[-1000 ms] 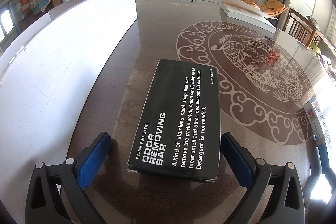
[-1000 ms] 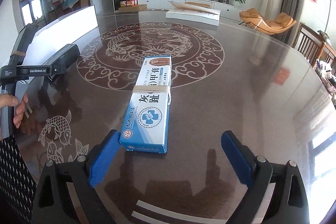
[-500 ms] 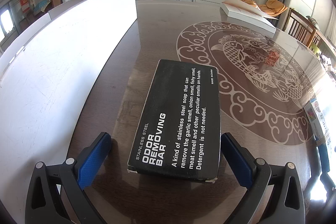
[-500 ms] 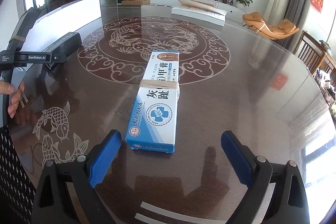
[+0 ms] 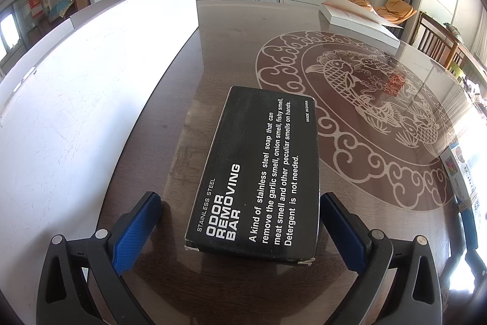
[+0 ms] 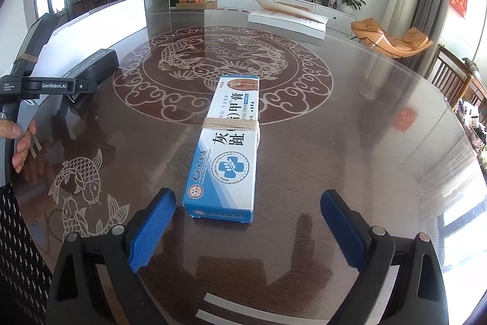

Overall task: Organize objects
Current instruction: 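Lift the ointment box with the right gripper and hold it above the table, then grasp the black box with the left gripper while the right holds the ointment box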

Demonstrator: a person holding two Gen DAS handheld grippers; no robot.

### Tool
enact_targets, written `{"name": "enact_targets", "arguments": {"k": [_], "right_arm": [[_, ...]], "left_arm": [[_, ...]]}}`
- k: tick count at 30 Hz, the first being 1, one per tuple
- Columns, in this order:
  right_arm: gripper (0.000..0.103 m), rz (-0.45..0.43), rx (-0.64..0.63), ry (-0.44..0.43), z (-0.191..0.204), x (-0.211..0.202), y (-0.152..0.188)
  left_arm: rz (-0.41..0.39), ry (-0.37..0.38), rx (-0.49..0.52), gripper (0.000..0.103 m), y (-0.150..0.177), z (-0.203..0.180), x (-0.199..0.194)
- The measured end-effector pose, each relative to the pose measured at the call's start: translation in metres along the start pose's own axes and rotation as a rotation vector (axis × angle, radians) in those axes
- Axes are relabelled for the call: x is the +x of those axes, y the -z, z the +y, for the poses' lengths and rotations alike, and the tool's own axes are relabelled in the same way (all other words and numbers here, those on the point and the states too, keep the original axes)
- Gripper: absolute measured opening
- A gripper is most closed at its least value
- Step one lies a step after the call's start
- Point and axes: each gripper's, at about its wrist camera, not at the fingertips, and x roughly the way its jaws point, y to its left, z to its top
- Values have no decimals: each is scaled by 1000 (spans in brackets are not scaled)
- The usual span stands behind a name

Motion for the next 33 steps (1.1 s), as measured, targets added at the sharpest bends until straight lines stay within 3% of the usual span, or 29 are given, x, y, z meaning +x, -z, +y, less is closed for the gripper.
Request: {"name": "enact_targets", "arguments": {"k": [12, 18, 25, 33], "right_arm": [[96, -37, 154, -68, -28, -8, -1], [96, 13, 211, -129, -39, -3, -12], [96, 131, 161, -167, -35, 18, -41], [97, 239, 76, -130, -13, 50, -58]], "left_arm": [[0, 0, 0, 103, 0, 0, 0], [0, -1, -1, 103, 0, 0, 0], [0, 1, 0, 103, 1, -1, 0], [0, 1, 0, 103, 1, -1, 0]]}}
